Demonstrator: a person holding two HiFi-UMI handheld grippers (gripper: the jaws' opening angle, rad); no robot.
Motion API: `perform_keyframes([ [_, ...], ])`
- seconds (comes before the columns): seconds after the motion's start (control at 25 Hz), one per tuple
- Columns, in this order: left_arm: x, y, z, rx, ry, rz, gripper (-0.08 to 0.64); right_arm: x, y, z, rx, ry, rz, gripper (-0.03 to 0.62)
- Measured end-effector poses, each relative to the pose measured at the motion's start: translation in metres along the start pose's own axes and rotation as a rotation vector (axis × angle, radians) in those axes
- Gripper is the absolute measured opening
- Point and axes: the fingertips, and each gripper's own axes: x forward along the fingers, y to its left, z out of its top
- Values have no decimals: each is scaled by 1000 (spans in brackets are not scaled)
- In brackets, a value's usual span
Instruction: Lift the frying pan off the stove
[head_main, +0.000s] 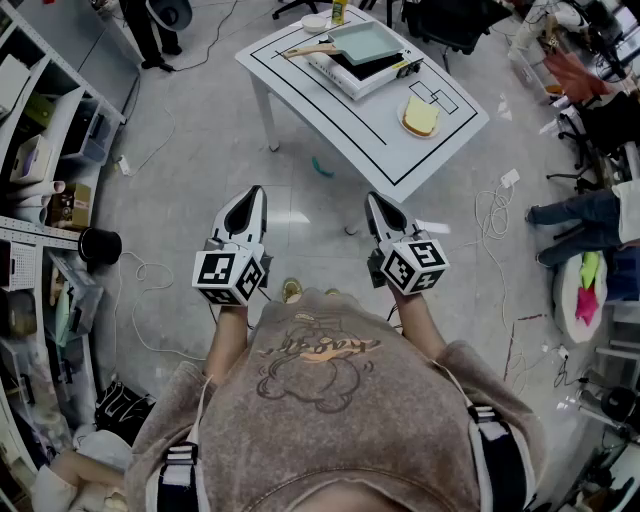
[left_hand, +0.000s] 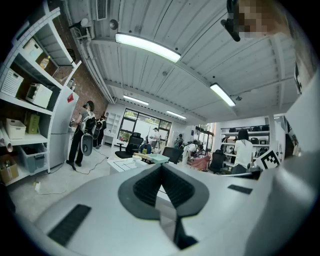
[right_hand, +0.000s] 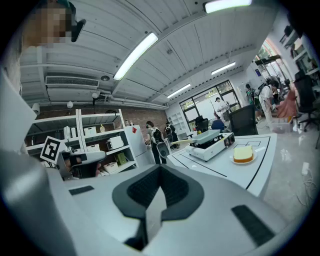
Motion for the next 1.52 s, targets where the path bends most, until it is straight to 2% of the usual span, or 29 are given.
perform_keyframes([
  [0.44,14,6,3,-3,12,-24,8,15,3,2,40,-12,4,-3],
  [0.84,23,44,-2,-2,30,-69,8,45,18,-8,28,-9,-40,-3],
  [1.08,29,52,5,-7,18,-112,8,56,29,-5,22,-21,-61,-3],
  [1.52,56,61,6,-5,19,-154,8,76,16,-1,45,-43,-99,-3],
])
